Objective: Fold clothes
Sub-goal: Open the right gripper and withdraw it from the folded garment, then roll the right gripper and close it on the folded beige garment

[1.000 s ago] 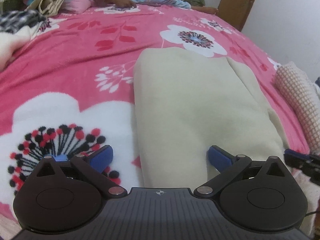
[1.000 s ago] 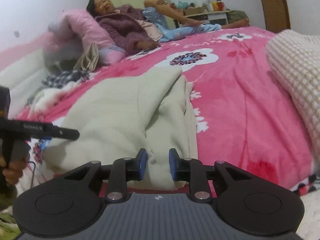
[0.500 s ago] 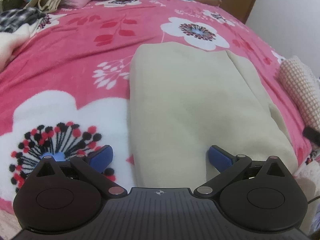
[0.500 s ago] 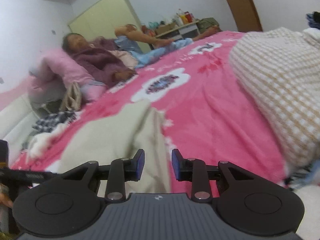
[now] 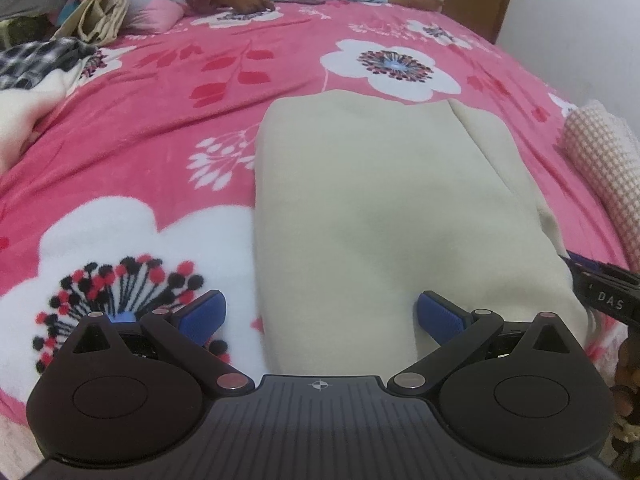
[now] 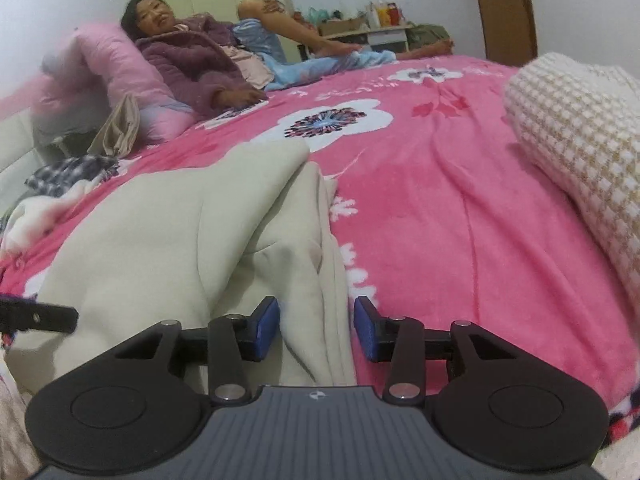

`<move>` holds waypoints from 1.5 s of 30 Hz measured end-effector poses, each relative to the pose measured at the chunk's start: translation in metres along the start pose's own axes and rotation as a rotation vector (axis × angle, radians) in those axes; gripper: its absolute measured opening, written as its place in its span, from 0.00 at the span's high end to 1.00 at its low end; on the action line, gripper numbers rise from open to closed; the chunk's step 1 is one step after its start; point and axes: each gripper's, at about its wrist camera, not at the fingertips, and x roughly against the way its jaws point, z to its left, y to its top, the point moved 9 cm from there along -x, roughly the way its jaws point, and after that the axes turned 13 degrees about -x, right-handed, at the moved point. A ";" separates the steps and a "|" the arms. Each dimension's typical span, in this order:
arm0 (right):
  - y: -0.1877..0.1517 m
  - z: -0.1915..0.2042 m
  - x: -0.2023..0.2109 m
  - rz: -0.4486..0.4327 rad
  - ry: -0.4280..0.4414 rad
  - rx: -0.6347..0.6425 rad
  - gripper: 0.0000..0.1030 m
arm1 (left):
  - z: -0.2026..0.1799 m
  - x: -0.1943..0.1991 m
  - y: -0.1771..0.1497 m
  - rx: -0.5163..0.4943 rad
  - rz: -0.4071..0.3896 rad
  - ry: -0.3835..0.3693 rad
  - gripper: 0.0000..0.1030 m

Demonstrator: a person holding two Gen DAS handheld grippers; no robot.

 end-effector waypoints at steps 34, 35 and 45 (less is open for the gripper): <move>0.015 -0.021 0.000 0.200 0.281 -0.293 0.47 | -0.002 -0.017 0.000 0.085 -0.008 -0.324 0.00; 0.015 -0.022 -0.001 0.237 0.311 -0.319 0.46 | -0.005 -0.016 -0.001 0.063 -0.008 -0.341 0.00; 0.026 -0.013 -0.033 0.445 0.510 -0.425 0.34 | -0.004 -0.028 0.011 0.136 0.034 -0.463 0.00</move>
